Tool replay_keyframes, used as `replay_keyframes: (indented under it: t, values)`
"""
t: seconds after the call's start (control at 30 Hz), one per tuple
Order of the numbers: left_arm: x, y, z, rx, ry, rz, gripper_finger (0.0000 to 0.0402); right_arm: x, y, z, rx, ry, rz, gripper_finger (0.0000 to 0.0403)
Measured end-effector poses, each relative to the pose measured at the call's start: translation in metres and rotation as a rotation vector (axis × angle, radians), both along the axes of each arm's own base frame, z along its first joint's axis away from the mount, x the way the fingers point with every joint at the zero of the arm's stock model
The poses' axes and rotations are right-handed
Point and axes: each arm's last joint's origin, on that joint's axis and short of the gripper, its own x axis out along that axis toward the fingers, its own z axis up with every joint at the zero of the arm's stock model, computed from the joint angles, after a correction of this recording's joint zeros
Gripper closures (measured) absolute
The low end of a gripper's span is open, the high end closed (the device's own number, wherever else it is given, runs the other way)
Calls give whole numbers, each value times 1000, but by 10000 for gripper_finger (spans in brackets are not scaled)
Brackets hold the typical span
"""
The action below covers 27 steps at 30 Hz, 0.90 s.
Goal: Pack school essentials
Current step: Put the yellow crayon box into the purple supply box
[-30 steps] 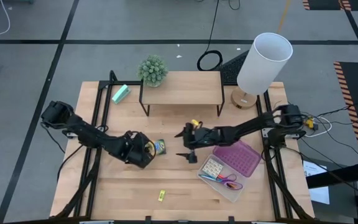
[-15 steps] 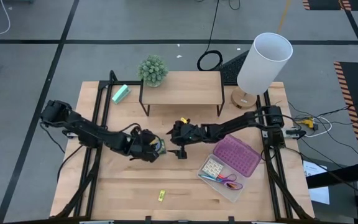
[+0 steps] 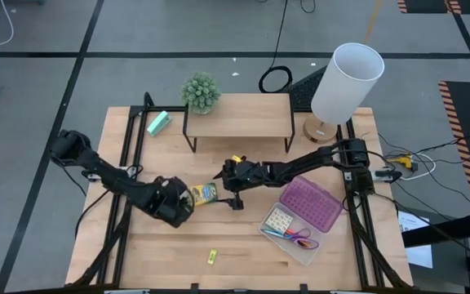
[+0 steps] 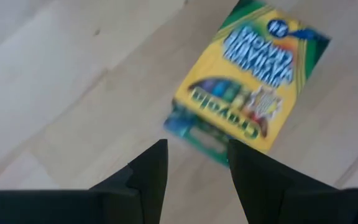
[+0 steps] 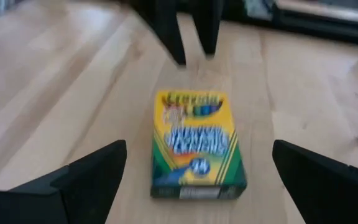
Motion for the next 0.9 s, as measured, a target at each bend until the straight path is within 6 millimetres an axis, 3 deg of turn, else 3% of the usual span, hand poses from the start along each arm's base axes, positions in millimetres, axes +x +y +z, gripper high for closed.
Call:
replay_keyframes:
  t: [0.13,0.37,0.9]
  values:
    - [-8,-1,-8,-4,17,22,232,8,0,-11,-20,27,11,3]
    - [-5,6,-24,-20,-44,-28,232,26,0,-21,-16,36,9,3]
    - [-2,23,-40,7,-84,-81,232,27,-14,-30,44,93,-28,3]
